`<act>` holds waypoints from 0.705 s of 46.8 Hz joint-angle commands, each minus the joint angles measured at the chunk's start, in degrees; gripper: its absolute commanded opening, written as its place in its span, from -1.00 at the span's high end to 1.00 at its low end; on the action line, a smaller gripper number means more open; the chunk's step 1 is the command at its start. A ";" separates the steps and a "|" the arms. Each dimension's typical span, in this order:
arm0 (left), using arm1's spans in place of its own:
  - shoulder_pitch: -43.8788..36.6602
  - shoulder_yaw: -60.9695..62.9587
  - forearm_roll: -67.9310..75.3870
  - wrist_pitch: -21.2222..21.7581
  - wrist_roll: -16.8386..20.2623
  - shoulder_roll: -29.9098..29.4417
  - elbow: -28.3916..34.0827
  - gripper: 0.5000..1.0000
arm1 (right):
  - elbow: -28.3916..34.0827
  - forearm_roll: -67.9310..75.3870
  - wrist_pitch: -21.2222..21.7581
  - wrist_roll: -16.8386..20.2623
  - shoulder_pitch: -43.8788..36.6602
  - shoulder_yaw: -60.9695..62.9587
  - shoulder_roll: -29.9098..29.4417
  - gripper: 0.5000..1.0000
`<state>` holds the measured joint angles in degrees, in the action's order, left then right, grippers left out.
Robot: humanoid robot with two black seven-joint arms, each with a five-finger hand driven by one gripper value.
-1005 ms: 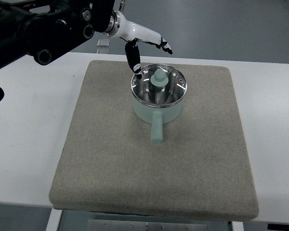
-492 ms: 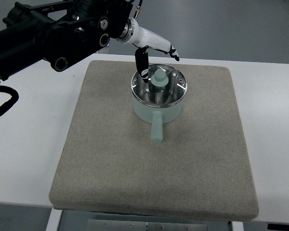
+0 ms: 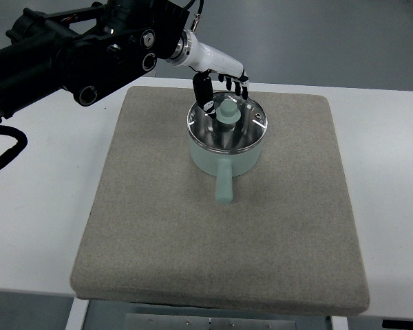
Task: Place lid left of pot with left hand
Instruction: 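Close the left hand's fingers around the lid knob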
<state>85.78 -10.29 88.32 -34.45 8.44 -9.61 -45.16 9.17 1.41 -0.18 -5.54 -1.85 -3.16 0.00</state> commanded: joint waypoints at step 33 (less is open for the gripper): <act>-0.09 -0.08 1.15 0.00 0.09 -0.05 -1.25 -0.12 | -0.03 0.00 0.00 0.00 0.00 0.00 0.00 -0.69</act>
<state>85.75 -10.45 89.47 -34.45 8.51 -9.67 -46.32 9.16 1.41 -0.18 -5.54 -1.84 -3.13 0.00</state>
